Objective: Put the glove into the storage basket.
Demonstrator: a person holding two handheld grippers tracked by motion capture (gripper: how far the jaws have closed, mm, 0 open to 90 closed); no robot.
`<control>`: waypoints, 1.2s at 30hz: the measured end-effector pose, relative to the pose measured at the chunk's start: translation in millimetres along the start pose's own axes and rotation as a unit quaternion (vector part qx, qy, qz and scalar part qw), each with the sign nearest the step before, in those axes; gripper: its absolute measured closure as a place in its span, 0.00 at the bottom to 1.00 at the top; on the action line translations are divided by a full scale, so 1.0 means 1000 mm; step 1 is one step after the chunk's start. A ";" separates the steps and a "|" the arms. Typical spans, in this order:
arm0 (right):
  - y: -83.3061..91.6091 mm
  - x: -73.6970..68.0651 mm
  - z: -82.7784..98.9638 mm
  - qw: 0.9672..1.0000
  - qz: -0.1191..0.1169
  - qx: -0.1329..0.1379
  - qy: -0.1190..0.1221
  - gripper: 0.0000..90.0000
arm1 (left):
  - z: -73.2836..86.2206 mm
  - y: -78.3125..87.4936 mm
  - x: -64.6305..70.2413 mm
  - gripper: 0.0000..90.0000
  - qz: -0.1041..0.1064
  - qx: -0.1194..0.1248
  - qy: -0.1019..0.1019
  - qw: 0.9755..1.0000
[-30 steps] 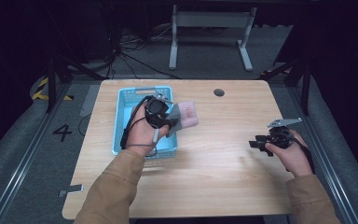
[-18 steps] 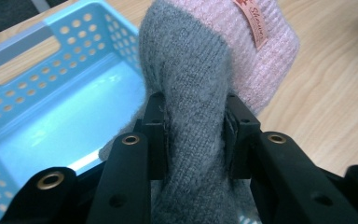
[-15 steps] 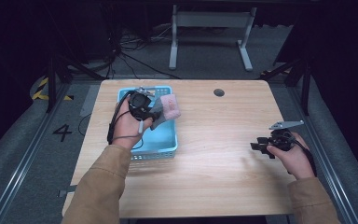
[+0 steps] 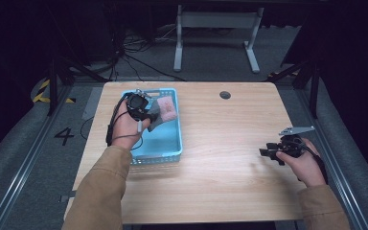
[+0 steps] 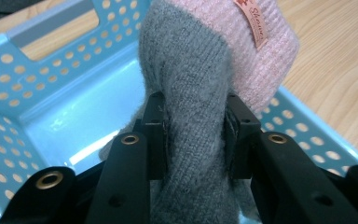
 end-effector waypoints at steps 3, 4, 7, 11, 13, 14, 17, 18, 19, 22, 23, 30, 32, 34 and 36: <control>0.000 0.000 0.001 1.000 0.000 0.000 -0.001 0.58 | 0.003 -0.006 -0.005 0.74 -0.001 -0.007 0.004 1.000; 0.000 0.000 0.002 1.000 0.001 -0.001 -0.001 0.58 | 0.005 -0.009 -0.007 0.74 -0.002 -0.010 0.004 1.000; 0.000 0.000 0.003 1.000 0.001 -0.002 0.000 0.58 | 0.008 -0.017 -0.012 0.74 -0.002 -0.020 0.006 1.000; 0.000 -0.001 0.003 1.000 -0.001 -0.002 0.002 0.58 | 0.012 -0.026 -0.018 0.74 0.009 -0.033 0.013 0.999; 0.000 -0.001 0.004 1.000 0.000 -0.003 0.003 0.58 | 0.013 -0.029 -0.018 0.74 0.015 -0.032 0.012 0.999; 0.000 -0.001 0.004 1.000 0.000 -0.003 0.002 0.57 | 0.014 -0.031 -0.018 0.74 0.017 -0.031 0.012 0.999; 0.000 0.000 0.006 1.000 -0.002 -0.002 0.001 0.57 | 0.015 -0.035 -0.018 0.74 0.018 -0.035 0.012 0.999; 0.000 0.000 0.006 1.000 -0.001 -0.002 0.001 0.57 | 0.015 -0.036 -0.019 0.74 0.018 -0.038 0.011 0.999; 0.001 0.000 0.006 1.000 -0.001 -0.003 0.001 0.57 | 0.016 -0.038 -0.020 0.74 0.019 -0.042 0.010 0.999; 0.001 0.000 0.007 1.000 -0.001 -0.003 0.001 0.57 | 0.019 -0.044 -0.022 0.74 0.019 -0.048 0.009 0.999; 0.001 0.000 0.007 1.000 -0.002 -0.002 0.001 0.57 | 0.020 -0.045 -0.023 0.74 0.020 -0.050 0.010 0.998; -0.001 0.002 0.008 1.000 -0.005 -0.004 0.000 0.57 | 0.027 -0.057 -0.031 0.74 0.016 -0.071 0.014 0.997; -0.001 0.002 0.009 1.000 -0.006 -0.004 0.001 0.57 | 0.027 -0.060 -0.032 0.73 0.018 -0.070 0.018 0.997; -0.002 0.002 0.009 1.000 -0.005 -0.004 0.000 0.57 | 0.028 -0.062 -0.032 0.73 0.025 -0.068 0.021 0.997; -0.002 0.002 0.009 1.000 -0.006 -0.004 0.000 0.56 | 0.028 -0.063 -0.032 0.73 0.029 -0.071 0.020 0.997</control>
Point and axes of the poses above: each handheld gripper's, and its own axes: y roughly backward along the jaws, z roughly out of its underside, x roughly to its right, the point moved 4 cm from there along -y, roughly forward along the jaws, and after that the axes turned 7 degrees about z, right-handed, at the moved point
